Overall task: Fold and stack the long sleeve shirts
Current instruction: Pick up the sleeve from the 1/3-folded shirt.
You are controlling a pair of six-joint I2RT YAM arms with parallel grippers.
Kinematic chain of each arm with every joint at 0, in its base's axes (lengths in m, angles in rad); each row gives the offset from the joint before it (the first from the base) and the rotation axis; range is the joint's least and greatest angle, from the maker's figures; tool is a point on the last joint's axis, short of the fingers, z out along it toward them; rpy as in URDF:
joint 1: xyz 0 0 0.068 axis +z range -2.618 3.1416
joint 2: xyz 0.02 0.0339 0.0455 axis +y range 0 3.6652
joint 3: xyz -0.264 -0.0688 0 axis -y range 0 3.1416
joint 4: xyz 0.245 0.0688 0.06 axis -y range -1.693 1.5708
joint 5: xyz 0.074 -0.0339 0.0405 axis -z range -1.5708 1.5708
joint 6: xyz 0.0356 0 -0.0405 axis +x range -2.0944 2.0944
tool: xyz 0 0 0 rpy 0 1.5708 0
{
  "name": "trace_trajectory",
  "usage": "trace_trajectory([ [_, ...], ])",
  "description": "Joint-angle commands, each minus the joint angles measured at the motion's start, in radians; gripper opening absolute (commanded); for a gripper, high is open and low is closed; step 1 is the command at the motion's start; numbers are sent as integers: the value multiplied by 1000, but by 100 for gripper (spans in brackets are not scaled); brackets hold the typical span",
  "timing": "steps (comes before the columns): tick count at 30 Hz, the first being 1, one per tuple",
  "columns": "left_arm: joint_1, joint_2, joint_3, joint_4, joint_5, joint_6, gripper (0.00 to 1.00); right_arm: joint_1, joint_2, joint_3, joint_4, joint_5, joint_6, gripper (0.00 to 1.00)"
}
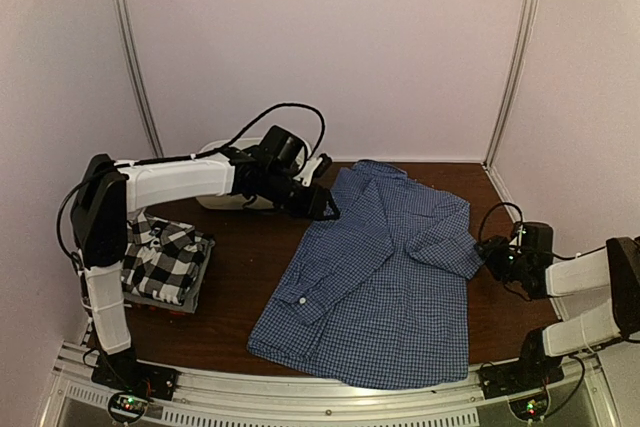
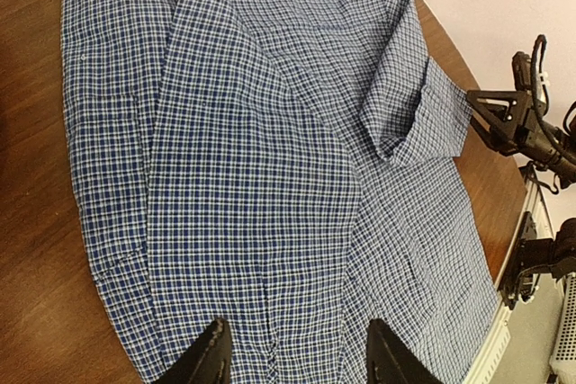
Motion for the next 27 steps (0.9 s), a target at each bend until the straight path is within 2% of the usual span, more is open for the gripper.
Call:
trace_trajectory([
  [1, -4, -45, -9, 8, 18, -5, 52, -9, 12, 46, 50, -42, -23, 43],
  [3, -4, -46, -9, 8, 21, -5, 52, -9, 11, 62, 42, -56, -37, 35],
  [7, -6, -47, -4, 10, 37, -11, 52, -9, 0, 104, -1, -87, -88, 9],
  [9, -8, -48, -3, 14, 49, -7, 52, -7, -11, 127, -29, -106, -115, 0],
  [17, -28, -46, 9, 70, 123, 13, 53, 26, -78, 235, -121, -234, -240, 0],
  [27, -58, -38, 50, 82, 206, 70, 53, 238, -177, 366, -217, -300, -397, 0],
])
